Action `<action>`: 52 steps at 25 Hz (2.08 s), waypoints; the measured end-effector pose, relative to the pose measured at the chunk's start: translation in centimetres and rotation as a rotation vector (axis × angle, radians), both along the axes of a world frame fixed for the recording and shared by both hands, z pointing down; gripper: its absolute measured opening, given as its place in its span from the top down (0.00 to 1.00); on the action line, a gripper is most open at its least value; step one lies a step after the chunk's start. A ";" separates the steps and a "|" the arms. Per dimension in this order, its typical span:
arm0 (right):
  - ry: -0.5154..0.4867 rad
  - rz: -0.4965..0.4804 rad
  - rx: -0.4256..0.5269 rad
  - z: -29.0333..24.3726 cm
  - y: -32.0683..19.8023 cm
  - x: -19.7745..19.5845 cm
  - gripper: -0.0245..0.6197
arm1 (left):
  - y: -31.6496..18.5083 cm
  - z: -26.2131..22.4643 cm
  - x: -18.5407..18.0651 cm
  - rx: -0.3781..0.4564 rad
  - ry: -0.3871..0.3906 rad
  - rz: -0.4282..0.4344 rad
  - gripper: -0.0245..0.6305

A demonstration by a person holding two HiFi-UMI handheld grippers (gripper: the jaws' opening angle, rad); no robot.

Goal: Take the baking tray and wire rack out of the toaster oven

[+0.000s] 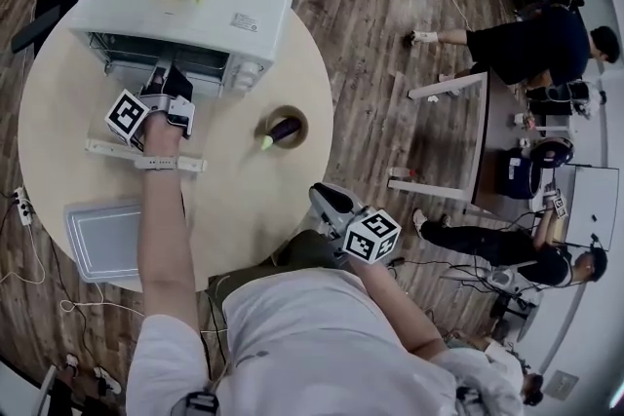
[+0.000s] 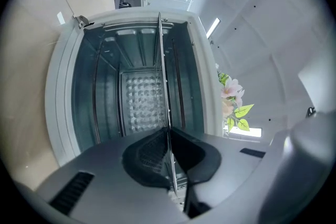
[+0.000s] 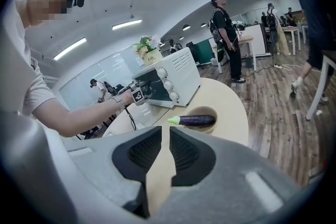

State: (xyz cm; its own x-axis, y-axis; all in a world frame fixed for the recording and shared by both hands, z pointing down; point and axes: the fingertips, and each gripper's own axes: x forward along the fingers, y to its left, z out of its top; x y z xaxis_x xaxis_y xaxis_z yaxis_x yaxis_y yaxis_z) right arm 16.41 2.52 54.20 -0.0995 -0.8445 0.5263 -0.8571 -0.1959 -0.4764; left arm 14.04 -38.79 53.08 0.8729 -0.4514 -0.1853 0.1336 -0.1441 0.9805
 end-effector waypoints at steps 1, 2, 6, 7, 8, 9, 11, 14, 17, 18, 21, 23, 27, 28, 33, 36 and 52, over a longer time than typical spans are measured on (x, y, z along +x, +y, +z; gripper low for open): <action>-0.002 -0.006 0.002 0.0 0.0 -0.1 0.89 | 0.3 -0.2 -0.2 -0.005 0.013 0.000 0.94; -0.005 -0.013 0.005 0.1 0.0 -0.2 0.89 | 0.5 -0.2 -0.5 -0.007 0.018 -0.001 0.94; -0.012 -0.044 0.022 -0.1 -0.1 -0.6 0.89 | 1.5 -0.1 -1.7 -0.021 0.026 -0.009 0.94; -0.012 -0.053 0.026 -0.2 -0.1 -0.7 0.89 | 1.8 -0.3 -2.0 -0.024 0.032 -0.010 0.95; -0.012 -0.062 0.030 -0.2 -0.2 -0.7 0.89 | 2.1 -0.3 -2.3 -0.024 0.034 -0.012 0.95; -0.013 -0.072 0.032 -0.2 -0.1 -0.8 0.89 | 2.3 -0.2 -2.7 -0.024 0.031 -0.016 0.95; -0.014 -0.094 0.037 -0.3 -0.1 -1.0 0.89 | 2.8 0.0 -3.4 -0.022 0.022 -0.027 0.95; -0.019 -0.124 0.046 -0.3 0.0 -1.4 0.89 | 3.6 -0.1 -4.4 -0.023 0.026 -0.041 0.95; -0.025 -0.152 0.051 -0.4 -0.1 -1.5 0.89 | 4.4 -0.1 -5.5 -0.030 0.024 -0.060 0.95; -0.028 -0.161 0.055 -0.4 -0.2 -1.4 0.89 | 4.7 0.0 -5.9 -0.030 0.022 -0.066 0.96; -0.034 -0.186 0.068 -0.4 -0.2 -1.4 0.89 | 5.4 0.3 -7.3 -0.028 0.001 -0.091 0.96; -0.038 -0.198 0.072 -0.5 0.0 -1.4 0.89 | 6.2 0.5 -8.1 -0.033 -0.001 -0.101 0.96; -0.041 -0.232 0.079 -0.6 0.1 -1.6 0.89 | 7.7 0.8 -9.9 -0.030 -0.002 -0.124 0.96; -0.042 -0.243 0.081 -0.6 0.1 -1.7 0.89 | 8.0 0.7 -10.4 -0.025 -0.002 -0.130 0.96; -0.045 -0.293 0.097 -0.8 0.2 -1.7 0.89 | 9.8 0.2 -12.4 -0.009 -0.007 -0.162 0.96; -0.046 -0.323 0.106 -1.0 0.4 -1.9 0.89 | 11.3 0.2 -13.4 -0.016 -0.018 -0.180 0.96; -0.095 -0.451 0.163 -0.1 2.3 -4.8 0.89 | 23.2 2.3 -21.6 -0.045 -0.064 -0.263 0.96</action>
